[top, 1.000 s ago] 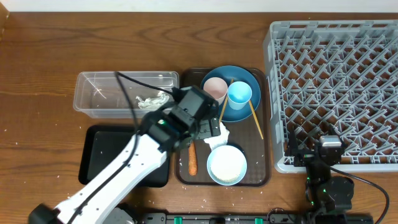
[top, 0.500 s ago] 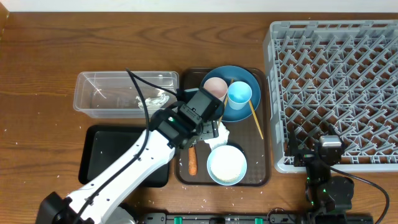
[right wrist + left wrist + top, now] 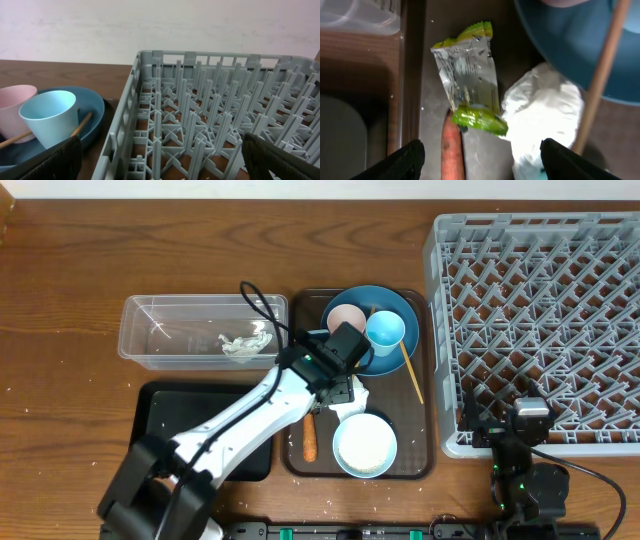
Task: Sort waste into correct bins and load items into the dishwasher rack
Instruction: 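Move green wrapper with left gripper into the clear bin, release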
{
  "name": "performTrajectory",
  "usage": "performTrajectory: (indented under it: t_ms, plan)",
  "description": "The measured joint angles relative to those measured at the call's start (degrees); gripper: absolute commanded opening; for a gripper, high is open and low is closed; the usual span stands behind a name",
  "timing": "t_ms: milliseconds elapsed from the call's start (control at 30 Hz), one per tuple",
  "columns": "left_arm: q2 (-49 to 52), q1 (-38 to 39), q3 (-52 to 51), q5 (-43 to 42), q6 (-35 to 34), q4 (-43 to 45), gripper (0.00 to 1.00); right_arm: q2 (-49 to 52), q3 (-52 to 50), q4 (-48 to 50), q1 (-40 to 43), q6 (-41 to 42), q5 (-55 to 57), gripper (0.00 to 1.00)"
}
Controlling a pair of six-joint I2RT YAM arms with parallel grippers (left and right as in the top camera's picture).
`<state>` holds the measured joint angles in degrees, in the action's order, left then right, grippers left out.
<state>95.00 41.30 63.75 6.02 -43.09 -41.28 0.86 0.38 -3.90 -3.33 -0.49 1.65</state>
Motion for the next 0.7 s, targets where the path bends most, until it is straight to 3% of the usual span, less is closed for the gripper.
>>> performTrajectory:
  t_ms: [200, 333, 433, 700]
  plan:
    - [4.1, 0.0, -0.2, 2.1, 0.0, 2.6, 0.75, 0.0, 0.0, 0.0, 0.0, 0.0, 0.0, 0.99]
    - [6.6, 0.0, -0.2, 2.4, -0.1, 4.9, 0.61, 0.0, 0.0, 0.0, 0.0, 0.0, 0.0, 0.99]
    - [7.8, 0.0, -0.3, 2.8, -0.4, 5.8, 0.42, 0.0, 0.0, 0.0, 0.0, 0.0, 0.0, 0.99]
    - [8.1, 0.0, -0.3, 3.0, 0.0, 6.9, 0.38, 0.0, 0.0, 0.0, 0.0, 0.0, 0.0, 0.99]
